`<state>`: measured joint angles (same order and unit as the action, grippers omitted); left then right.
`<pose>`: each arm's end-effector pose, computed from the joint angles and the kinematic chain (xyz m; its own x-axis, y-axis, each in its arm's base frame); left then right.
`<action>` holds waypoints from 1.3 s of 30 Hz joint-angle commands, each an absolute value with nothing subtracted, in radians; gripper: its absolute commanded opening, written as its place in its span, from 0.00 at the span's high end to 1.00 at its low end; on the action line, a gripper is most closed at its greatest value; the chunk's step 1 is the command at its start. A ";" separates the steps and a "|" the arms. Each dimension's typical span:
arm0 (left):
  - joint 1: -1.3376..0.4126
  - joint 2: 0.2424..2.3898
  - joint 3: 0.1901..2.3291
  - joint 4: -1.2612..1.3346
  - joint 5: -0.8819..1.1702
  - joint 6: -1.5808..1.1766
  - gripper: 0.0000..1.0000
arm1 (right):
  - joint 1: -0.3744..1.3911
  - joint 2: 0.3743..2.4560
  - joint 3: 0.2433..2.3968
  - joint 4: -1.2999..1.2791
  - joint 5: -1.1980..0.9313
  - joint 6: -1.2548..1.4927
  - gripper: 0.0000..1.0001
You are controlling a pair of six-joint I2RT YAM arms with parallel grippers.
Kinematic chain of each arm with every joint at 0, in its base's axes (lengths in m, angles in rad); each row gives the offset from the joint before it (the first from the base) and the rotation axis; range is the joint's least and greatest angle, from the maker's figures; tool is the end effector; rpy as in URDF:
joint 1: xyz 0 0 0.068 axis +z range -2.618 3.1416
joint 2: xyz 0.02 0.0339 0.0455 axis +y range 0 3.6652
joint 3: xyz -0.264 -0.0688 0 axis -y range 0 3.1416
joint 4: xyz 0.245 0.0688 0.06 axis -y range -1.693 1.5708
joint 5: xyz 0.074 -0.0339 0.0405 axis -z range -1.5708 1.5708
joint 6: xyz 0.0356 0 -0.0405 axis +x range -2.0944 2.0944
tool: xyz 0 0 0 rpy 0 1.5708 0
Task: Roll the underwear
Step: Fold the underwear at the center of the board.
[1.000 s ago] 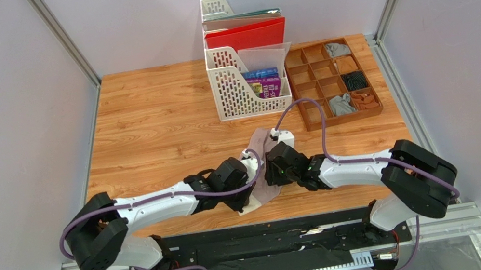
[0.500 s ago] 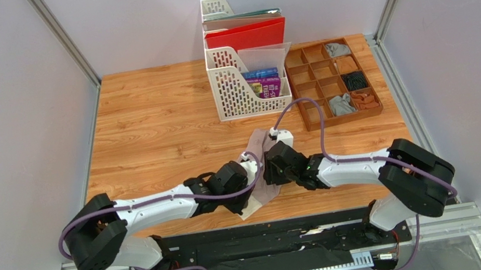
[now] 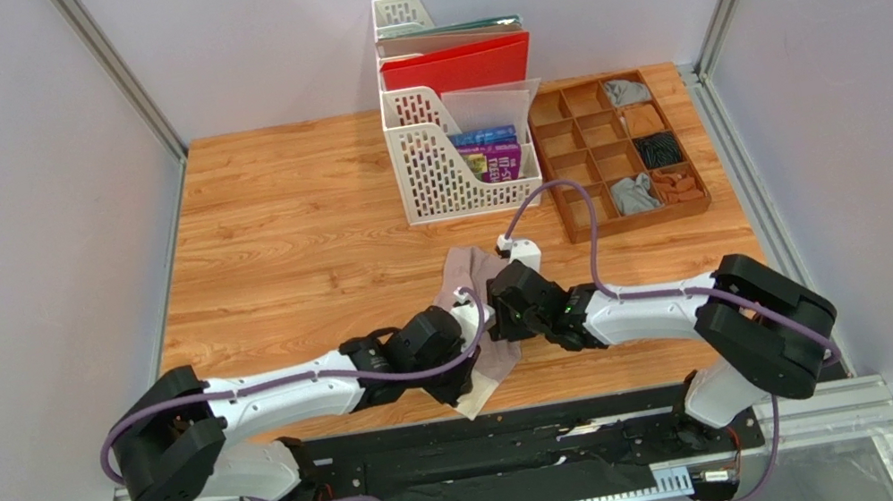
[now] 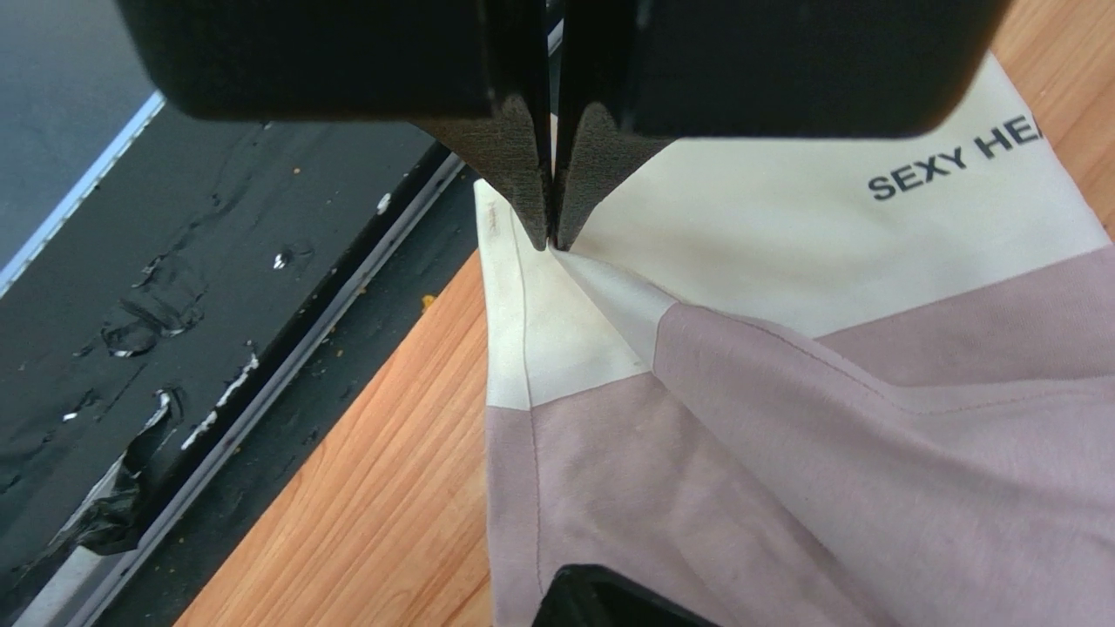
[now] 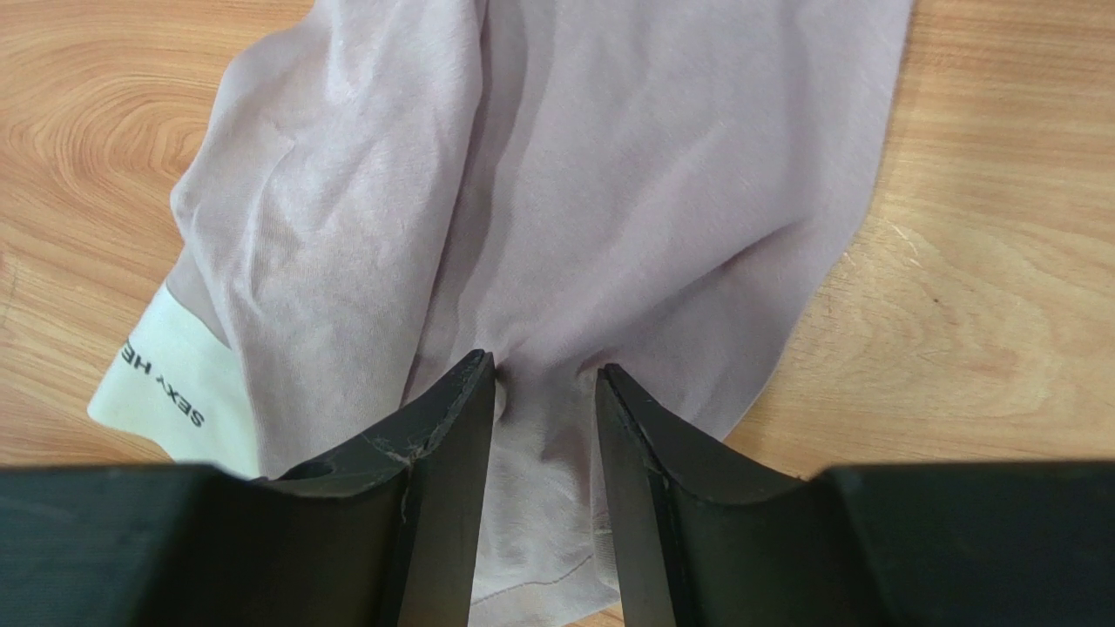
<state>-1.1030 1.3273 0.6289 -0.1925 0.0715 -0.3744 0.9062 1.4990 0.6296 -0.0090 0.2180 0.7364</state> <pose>0.1111 -0.2256 0.1730 -0.6594 0.4962 -0.5648 0.7192 0.6351 -0.2816 0.1753 0.2113 0.1447 -0.8107 0.0285 -0.5848 -0.1875 0.9336 0.3054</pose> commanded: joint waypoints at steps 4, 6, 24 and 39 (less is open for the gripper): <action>-1.117 1.387 0.612 -0.092 0.091 -0.448 1.00 | 0.902 1.505 0.620 -0.087 0.210 0.729 0.56; -1.118 1.399 0.611 -0.063 0.095 -0.463 1.00 | 0.900 1.485 0.621 -0.092 0.210 0.721 0.55; -1.077 1.209 0.775 -0.282 -0.089 -0.480 0.38 | 0.821 1.180 0.689 -0.320 0.199 0.603 0.51; -0.695 1.359 0.782 -0.169 0.035 -0.482 0.44 | 0.841 1.209 0.597 -0.203 0.058 0.696 0.52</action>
<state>-0.7052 1.3067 0.7673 -0.2310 -0.0200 -0.4866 0.8284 1.1870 0.6037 -0.2729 0.0959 0.6624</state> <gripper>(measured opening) 0.583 0.485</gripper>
